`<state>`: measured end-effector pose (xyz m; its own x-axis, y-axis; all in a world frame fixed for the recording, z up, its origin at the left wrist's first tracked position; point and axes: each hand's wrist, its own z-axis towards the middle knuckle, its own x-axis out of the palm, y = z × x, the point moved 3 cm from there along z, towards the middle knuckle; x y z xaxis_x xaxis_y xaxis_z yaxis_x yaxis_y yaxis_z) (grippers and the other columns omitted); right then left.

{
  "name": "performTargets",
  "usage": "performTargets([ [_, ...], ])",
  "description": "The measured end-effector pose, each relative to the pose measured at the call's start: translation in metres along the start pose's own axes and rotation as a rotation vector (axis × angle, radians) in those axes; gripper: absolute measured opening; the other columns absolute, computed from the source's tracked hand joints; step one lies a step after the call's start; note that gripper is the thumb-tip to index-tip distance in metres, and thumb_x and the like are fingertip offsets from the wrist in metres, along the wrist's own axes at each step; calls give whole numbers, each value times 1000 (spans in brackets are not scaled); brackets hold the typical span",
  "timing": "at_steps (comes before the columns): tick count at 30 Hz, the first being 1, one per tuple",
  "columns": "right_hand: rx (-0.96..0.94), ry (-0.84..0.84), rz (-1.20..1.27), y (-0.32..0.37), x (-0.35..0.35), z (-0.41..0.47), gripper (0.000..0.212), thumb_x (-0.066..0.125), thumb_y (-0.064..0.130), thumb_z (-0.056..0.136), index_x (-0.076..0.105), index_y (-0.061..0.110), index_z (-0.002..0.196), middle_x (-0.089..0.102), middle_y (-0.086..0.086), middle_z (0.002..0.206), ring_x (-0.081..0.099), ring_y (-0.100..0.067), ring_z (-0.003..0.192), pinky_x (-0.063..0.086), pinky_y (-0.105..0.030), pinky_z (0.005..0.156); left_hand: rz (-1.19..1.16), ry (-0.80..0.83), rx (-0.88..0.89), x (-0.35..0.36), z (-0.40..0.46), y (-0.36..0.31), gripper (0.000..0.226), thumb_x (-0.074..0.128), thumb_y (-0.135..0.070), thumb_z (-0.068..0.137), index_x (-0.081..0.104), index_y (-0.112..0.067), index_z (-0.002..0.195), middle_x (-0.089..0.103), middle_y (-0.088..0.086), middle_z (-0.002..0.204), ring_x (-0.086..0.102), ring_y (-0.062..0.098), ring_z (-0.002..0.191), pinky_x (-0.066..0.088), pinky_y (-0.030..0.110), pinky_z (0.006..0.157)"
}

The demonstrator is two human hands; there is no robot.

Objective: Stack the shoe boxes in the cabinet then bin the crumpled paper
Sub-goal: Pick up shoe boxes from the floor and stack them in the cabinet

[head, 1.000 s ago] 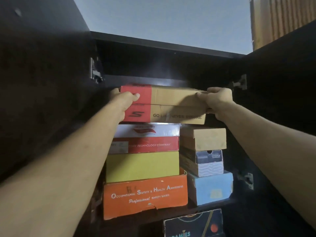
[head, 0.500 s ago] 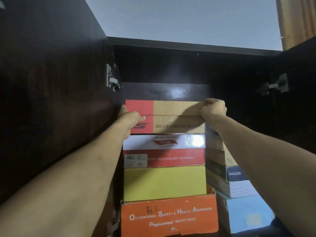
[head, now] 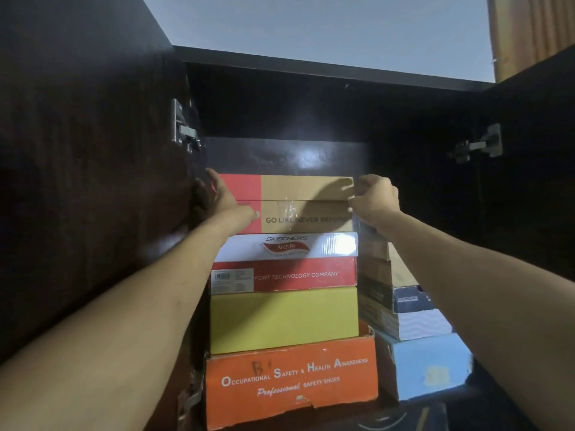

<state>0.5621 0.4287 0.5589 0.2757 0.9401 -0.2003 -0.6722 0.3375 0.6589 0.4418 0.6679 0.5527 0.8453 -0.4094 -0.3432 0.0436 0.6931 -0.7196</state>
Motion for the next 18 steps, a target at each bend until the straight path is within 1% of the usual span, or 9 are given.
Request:
performTargets([
  [2, -22, 35, -56, -3, -17, -11, 34, 70, 7, 84, 65, 8, 118, 65, -6, 105, 63, -24, 100, 52, -30, 80, 197, -112, 118, 5, -16, -15, 117, 73, -15, 77, -15, -20, 152, -23, 11, 159, -17, 34, 147, -5, 47, 120],
  [4, -35, 77, -110, -8, -38, -21, 28, 70, 6, 84, 68, 6, 112, 67, -8, 104, 65, -26, 98, 58, -37, 84, 281, -167, 237, 17, -32, -28, 109, 73, -22, 76, -3, -17, 154, -16, 14, 161, -15, 33, 147, -9, 49, 117],
  [7, -40, 195, -229, -19, -75, -40, 34, 70, 5, 85, 66, 6, 119, 67, -9, 112, 67, -25, 95, 61, -36, 75, 267, -89, 381, 49, -65, -48, 82, 69, -25, 79, 27, -19, 149, 11, 7, 161, 2, 27, 148, 0, 48, 119],
  [9, -36, 281, -334, -28, -103, -53, 39, 72, 10, 86, 63, 7, 124, 68, -9, 106, 70, -24, 87, 62, -33, 69, 197, 86, 472, 74, -93, -64, 53, 70, -22, 77, 56, -20, 128, 47, 8, 143, 36, 27, 135, 27, 43, 114],
  [11, 9, 339, -417, -39, -135, -67, 39, 74, 14, 85, 64, 7, 122, 72, -11, 95, 72, -25, 82, 63, -35, 69, 121, 353, 487, 99, -125, -79, 27, 74, -21, 76, 65, -23, 102, 65, 8, 116, 58, 27, 109, 48, 36, 92],
  [12, 45, 358, -446, -46, -152, -75, 37, 74, 16, 84, 66, 7, 119, 73, -12, 91, 73, -26, 81, 63, -38, 70, 128, 492, 497, 114, -142, -85, 26, 75, -22, 76, 66, -19, 99, 66, 5, 108, 61, 25, 102, 51, 34, 84],
  [14, 125, 395, -503, -61, -189, -94, 33, 75, 16, 83, 68, 8, 114, 74, -14, 88, 73, -26, 81, 63, -40, 71, 189, 712, 497, 144, -178, -96, 39, 77, -30, 77, 64, -16, 111, 62, -1, 110, 61, 22, 99, 54, 33, 80],
  [16, 217, 437, -557, -78, -228, -116, 33, 76, 17, 83, 68, 8, 113, 74, -15, 87, 73, -24, 81, 63, -42, 71, 196, 872, 464, 174, -217, -105, 52, 78, -37, 76, 62, -16, 120, 63, -1, 116, 61, 22, 102, 53, 37, 91],
  [18, 314, 474, -605, -97, -268, -139, 35, 78, 17, 82, 67, 6, 113, 74, -15, 87, 74, -23, 80, 62, -45, 71, 171, 1050, 435, 205, -260, -112, 49, 78, -41, 75, 64, -18, 115, 65, -1, 114, 62, 20, 102, 50, 42, 99],
])
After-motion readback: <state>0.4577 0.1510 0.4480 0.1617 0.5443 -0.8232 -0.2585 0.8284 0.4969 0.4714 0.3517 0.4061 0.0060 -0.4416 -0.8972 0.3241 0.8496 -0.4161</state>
